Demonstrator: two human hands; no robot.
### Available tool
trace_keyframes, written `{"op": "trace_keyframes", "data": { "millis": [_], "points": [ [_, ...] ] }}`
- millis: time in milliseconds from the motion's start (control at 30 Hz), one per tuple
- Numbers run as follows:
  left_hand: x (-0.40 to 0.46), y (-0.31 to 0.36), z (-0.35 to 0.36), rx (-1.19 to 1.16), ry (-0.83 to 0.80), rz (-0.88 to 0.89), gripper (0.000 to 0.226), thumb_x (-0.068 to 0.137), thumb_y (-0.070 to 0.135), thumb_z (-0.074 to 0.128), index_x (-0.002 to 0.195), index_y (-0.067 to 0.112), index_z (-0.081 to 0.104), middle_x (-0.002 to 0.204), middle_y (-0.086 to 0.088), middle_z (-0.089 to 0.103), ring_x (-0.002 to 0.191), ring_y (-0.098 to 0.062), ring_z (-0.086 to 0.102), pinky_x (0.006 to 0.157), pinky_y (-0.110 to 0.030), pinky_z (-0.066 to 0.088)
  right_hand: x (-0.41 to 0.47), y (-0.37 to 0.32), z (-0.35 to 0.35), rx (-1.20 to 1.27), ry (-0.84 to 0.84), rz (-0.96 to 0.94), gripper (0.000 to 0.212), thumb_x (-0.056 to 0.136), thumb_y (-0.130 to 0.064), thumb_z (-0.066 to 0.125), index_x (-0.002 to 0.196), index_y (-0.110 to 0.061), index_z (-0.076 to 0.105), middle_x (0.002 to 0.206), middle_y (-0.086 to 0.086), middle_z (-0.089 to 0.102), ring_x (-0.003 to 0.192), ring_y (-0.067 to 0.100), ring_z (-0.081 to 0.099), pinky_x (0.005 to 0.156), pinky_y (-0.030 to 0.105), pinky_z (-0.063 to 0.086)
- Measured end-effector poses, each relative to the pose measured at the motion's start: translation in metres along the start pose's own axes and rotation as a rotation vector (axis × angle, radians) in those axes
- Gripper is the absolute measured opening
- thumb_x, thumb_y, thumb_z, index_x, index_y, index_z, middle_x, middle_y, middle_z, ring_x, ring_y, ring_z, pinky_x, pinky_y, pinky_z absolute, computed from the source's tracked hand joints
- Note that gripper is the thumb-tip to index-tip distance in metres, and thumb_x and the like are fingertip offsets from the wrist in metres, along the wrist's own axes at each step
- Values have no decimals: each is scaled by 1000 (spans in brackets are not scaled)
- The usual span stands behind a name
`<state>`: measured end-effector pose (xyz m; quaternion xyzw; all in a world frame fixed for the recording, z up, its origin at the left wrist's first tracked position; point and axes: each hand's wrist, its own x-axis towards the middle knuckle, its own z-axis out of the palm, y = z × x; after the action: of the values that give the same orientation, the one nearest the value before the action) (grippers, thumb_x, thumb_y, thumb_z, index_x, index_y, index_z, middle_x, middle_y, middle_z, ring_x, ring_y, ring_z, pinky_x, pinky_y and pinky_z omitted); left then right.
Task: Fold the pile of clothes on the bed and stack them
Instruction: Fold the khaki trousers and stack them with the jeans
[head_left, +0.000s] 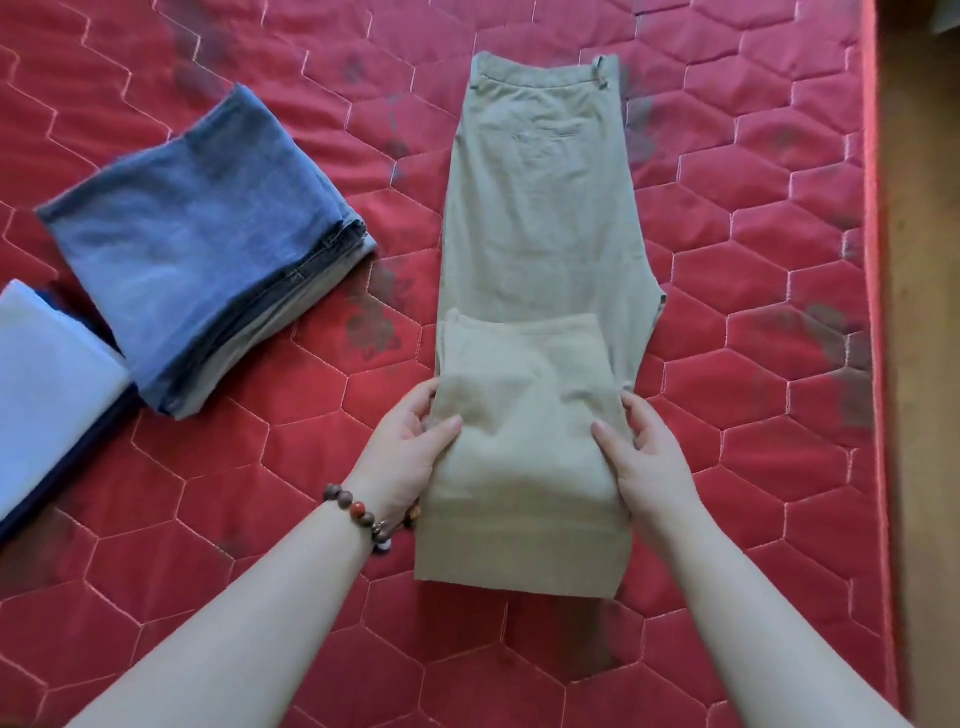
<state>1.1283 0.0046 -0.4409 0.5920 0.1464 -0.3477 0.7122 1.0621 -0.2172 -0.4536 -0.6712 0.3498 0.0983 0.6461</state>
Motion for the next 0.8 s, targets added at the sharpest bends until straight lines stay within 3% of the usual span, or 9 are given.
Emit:
{"op": "trace_keyframes", "data": {
  "millis": [67,167,233,333,400,467,567,700,800],
  "points": [
    [1,23,8,-45,-25,95,38,96,-5,45,129,12,52,117,-12,69,100,-23,68,82,-35,58,-1,-17,-5,49,38,-126,43,94,-12,59,136,-15,48,131,1,61,120,18,58,103,40,46],
    [14,52,17,-73,-26,209,37,96,-5,46,127,15,53,110,-10,70,93,-19,68,75,-30,58,12,-50,-10,60,61,-265,38,96,-9,57,133,-16,50,126,0,63,116,17,61,98,34,47],
    [35,53,12,70,39,205,33,98,5,49,127,20,51,101,-11,70,87,-18,67,75,-31,56,34,-58,-10,-40,98,-236,41,93,-22,61,132,-20,49,117,-1,66,107,13,64,93,32,49],
    [66,25,-11,353,196,-94,27,99,33,50,120,17,56,86,-8,64,70,-17,61,67,-29,52,66,-37,-12,-187,52,14,55,84,-52,63,127,-21,50,94,-2,66,81,12,63,80,34,50],
    [66,5,-22,206,194,-384,43,102,44,37,107,8,59,85,-10,68,66,-18,65,62,-29,52,71,-14,-16,-126,-42,217,61,82,-62,57,122,-16,54,105,10,67,85,23,66,77,40,52],
    [52,-7,-30,78,143,-537,59,102,51,24,106,4,59,94,-16,69,81,-25,67,68,-33,52,61,0,-21,-65,-97,314,40,96,-51,47,109,-15,58,100,12,69,84,25,68,73,35,54],
    [33,-21,-41,-30,91,-644,72,99,60,16,108,1,57,105,-21,66,94,-31,64,75,-39,51,42,15,-28,-53,-107,414,34,98,-49,43,99,-21,63,86,5,71,72,20,68,66,33,53],
    [15,-39,-44,-38,14,-742,81,95,67,15,111,0,58,110,-21,66,100,-32,64,80,-41,52,8,40,-28,-43,-220,588,31,98,-45,47,109,-20,62,104,8,71,93,25,69,72,36,53],
    [6,-49,-44,32,-36,-769,79,95,67,14,112,6,60,110,-17,68,100,-28,65,84,-37,51,-17,55,-28,-82,-286,559,26,99,-33,49,115,-16,62,112,4,70,101,22,68,86,36,54]
  ]
}}
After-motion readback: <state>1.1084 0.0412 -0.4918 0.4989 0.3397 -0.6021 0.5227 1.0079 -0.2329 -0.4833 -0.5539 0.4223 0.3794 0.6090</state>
